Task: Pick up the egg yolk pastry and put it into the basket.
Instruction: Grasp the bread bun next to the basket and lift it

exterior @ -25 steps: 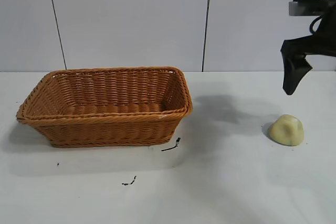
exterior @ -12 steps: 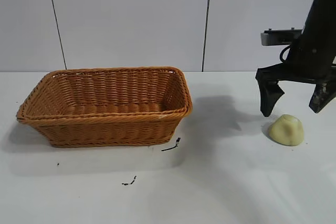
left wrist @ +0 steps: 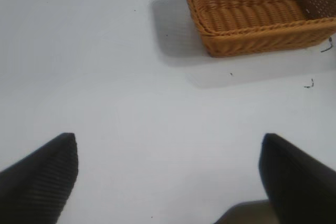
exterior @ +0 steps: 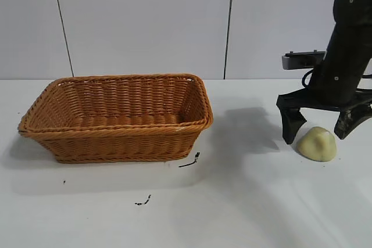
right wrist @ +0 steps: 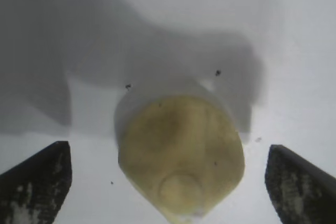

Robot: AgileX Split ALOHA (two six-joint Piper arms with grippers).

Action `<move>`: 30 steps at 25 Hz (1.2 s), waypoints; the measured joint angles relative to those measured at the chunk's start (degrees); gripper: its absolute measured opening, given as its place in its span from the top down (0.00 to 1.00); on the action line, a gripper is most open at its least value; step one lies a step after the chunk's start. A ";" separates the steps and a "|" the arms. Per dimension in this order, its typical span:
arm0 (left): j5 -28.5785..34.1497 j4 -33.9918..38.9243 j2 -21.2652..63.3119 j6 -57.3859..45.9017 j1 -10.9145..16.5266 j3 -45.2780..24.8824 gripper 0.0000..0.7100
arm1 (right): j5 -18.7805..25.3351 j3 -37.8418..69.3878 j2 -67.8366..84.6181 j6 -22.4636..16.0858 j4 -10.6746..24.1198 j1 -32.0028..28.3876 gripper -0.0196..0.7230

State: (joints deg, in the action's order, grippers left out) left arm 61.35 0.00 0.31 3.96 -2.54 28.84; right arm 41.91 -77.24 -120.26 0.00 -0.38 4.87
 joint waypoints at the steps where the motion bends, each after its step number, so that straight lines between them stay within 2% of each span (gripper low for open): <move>1: 0.00 0.00 0.00 0.00 0.00 0.00 0.02 | 0.00 0.00 -0.22 0.00 0.00 0.00 0.04; 16: 0.00 0.00 0.00 0.00 0.00 0.00 0.02 | -0.52 0.00 -2.21 0.00 0.38 0.00 0.04; 18: 0.00 0.00 0.00 0.00 0.00 0.00 0.02 | -0.54 0.00 -2.26 0.00 0.38 0.00 0.07; 20: 0.00 0.00 0.00 0.00 0.00 0.00 0.02 | -0.54 0.00 -2.26 0.00 0.38 0.00 0.19; 22: 0.00 0.00 0.00 0.00 0.00 0.00 0.02 | -0.42 0.00 -2.26 0.00 0.76 0.00 0.37; 24: 0.00 0.00 0.00 0.00 0.00 0.00 0.02 | -0.01 -0.19 -2.26 0.00 0.85 0.00 0.60; 25: 0.00 0.00 0.00 0.00 0.00 0.00 0.02 | 0.04 -0.20 -2.26 0.00 0.85 0.00 0.67; 27: 0.00 0.00 0.00 0.00 0.00 0.00 0.02 | 0.28 -0.20 -2.20 0.00 0.85 0.01 0.76; 30: 0.00 0.00 0.00 0.00 0.00 0.00 0.02 | 1.42 -0.48 -1.43 0.00 0.89 0.06 0.79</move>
State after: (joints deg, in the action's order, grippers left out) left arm 61.35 0.00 0.31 3.96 -2.54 28.84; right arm 43.33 -77.71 -121.69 0.00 0.51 4.93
